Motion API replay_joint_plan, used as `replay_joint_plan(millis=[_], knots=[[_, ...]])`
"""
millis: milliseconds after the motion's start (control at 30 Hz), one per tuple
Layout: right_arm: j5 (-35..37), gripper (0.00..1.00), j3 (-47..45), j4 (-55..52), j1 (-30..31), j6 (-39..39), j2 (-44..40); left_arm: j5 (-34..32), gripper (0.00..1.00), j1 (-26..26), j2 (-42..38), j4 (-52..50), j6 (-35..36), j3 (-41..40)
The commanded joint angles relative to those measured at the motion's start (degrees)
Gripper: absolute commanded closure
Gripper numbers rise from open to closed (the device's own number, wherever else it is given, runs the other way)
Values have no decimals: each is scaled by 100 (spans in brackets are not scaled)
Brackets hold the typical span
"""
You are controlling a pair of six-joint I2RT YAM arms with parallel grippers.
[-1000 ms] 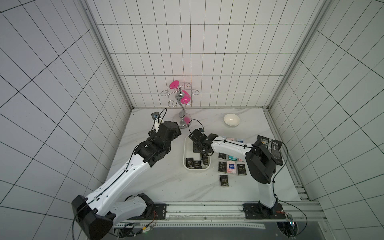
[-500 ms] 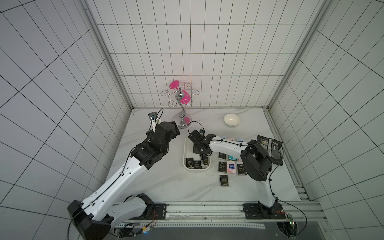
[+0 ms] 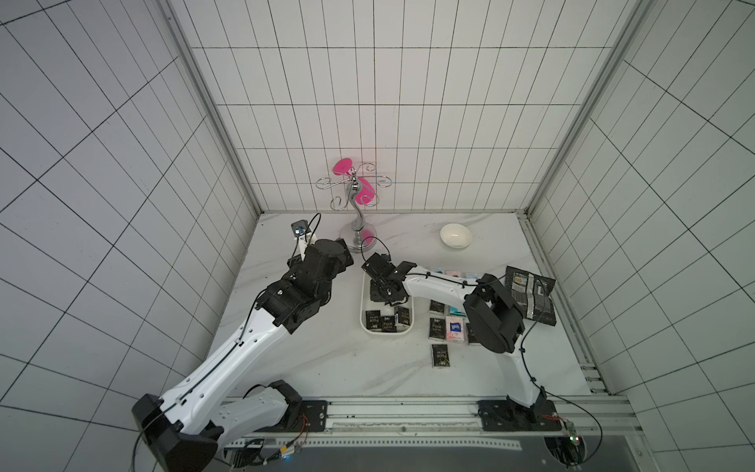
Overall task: Take the pocket tissues out of the storage box
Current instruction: Pick up the pocket tissues from the storage box.
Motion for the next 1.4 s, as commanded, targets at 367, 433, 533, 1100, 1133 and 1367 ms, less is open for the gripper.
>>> replay_joint_plan(millis=[367,433,533,1100,1133,1367], knots=[[605,61,-229,-586,6,-282,-974,-50,2,-61,-55,-37,25,176],[706,56,-287,-750,-19,-217,-954,-36,2,-64,-37,-29,21,194],[702,53,-363,-910,-42,-11,-859,4,2,-73,-27,21,23,187],[131,45,-788,-510,-377,1102,-709,89,2,-73,-352,81,71,-17],[117,45,-757,-510,-377,1102,-697,85,2,-72,-361,79,74,-21],[-39,45,-650,-518,-391,1218,-558,98,2,-72,-319,80,72,16]])
